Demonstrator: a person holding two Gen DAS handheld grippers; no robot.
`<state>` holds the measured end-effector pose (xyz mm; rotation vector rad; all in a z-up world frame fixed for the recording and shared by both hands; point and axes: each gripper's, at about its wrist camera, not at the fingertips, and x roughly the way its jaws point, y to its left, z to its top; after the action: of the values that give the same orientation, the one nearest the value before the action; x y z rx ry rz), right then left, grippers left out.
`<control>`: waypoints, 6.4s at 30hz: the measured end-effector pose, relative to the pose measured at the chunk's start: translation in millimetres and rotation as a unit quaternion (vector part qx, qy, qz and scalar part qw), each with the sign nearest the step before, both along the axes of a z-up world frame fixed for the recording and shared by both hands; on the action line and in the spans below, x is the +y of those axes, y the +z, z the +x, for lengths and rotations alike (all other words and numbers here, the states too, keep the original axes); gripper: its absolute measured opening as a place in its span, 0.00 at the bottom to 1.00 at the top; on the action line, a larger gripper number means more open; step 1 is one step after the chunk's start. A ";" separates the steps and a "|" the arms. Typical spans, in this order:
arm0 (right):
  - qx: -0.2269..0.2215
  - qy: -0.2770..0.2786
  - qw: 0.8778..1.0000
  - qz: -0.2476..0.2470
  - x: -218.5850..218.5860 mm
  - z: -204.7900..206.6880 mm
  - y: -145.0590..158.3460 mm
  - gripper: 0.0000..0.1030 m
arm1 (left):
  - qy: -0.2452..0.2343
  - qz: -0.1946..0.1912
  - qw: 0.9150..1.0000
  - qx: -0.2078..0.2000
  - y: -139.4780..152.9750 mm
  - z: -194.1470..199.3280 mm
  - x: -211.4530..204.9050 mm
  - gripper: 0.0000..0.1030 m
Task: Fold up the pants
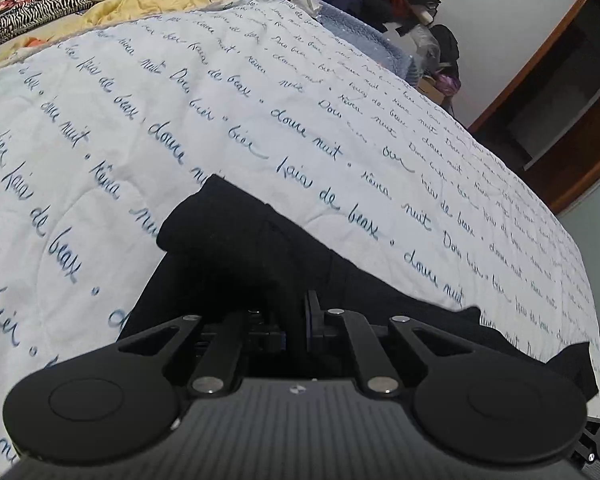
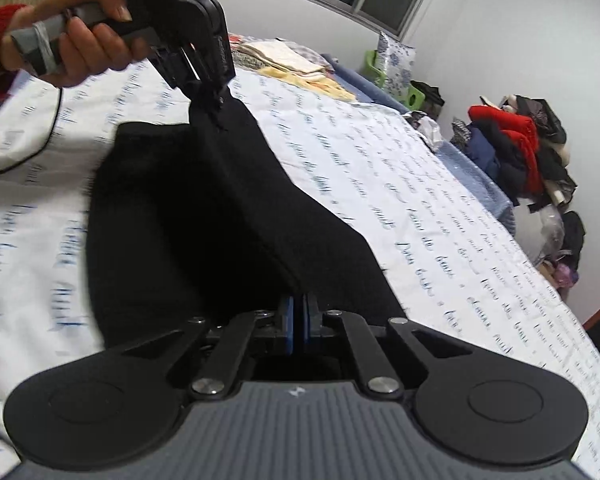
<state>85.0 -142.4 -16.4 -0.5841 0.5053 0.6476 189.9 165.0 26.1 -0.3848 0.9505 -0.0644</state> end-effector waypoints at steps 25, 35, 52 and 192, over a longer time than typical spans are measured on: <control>-0.019 0.018 0.997 -0.075 28.1 -80.1 -30.7 0.07 | -0.019 0.046 0.999 0.020 -22.0 -51.8 9.6 0.13; -0.032 0.050 0.993 -0.099 32.1 -90.5 -34.5 0.59 | -0.015 0.056 0.998 0.020 -22.5 -53.1 10.5 0.21; -0.027 0.064 0.992 -0.106 62.7 -78.0 -45.4 0.06 | -0.021 0.085 0.996 0.009 -21.4 -60.5 7.4 0.17; 0.002 -0.587 0.638 0.498 -394.1 -150.3 -19.3 0.04 | -0.482 0.235 0.805 -0.255 -54.8 -170.2 -411.7 0.13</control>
<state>-65.3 -536.5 -35.7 0.8349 0.3463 -0.4062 19.7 -246.6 -28.7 0.5974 0.5054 -0.8121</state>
